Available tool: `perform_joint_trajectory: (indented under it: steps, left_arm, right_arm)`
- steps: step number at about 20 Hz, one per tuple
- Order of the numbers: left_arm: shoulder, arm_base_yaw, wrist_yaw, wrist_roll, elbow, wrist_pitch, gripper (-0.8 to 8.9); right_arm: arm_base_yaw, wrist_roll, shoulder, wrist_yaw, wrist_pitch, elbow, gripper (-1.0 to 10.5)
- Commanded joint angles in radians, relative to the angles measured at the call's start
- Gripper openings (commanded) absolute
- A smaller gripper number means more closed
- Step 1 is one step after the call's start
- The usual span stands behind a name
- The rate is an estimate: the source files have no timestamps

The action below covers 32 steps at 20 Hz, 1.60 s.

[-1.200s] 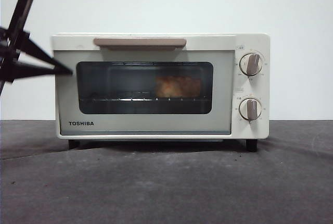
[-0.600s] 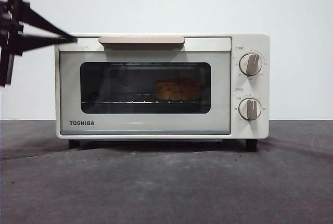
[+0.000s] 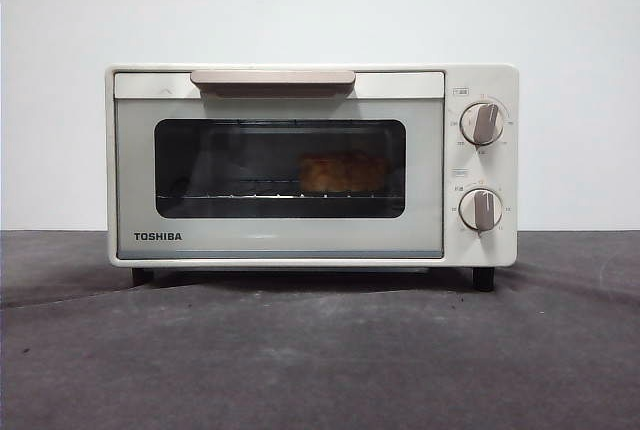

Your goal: The left arm flap open the oven, the right arm pick bread and place it into oven, the left arm flap close the oven

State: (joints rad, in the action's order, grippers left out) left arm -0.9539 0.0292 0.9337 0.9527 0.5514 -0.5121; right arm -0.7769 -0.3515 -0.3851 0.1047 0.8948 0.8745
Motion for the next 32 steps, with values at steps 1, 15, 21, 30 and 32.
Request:
perform_joint_trajectory:
  steps: [1, 15, 21, 30, 32]
  left_arm:
    - [0.109, 0.001, -0.009, -0.148, 0.011, 0.134, 0.1]
    - [0.606, 0.001, -0.19, -0.645, 0.011, 0.833, 0.1]
    - [0.642, 0.001, -0.239, -0.681, 0.011, 0.921, 0.1]
    - [0.641, 0.001, -0.246, -0.68, 0.011, 0.927, 0.1]
    - [0.642, 0.001, -0.246, -0.68, 0.011, 0.927, 0.1]
  right_arm:
    - [-0.006, 0.047, -0.005, 0.0, -0.027, 0.018, 4.4]
    - [-0.006, 0.109, -0.005, -0.029, -0.039, 0.018, 4.4]
    - [-0.006, 0.109, -0.005, -0.034, -0.034, 0.018, 2.1]
    - [-0.006, 0.117, -0.005, -0.018, -0.034, 0.018, 0.2]
    - [-0.006, 0.117, -0.005, -0.018, -0.034, 0.018, 0.2]
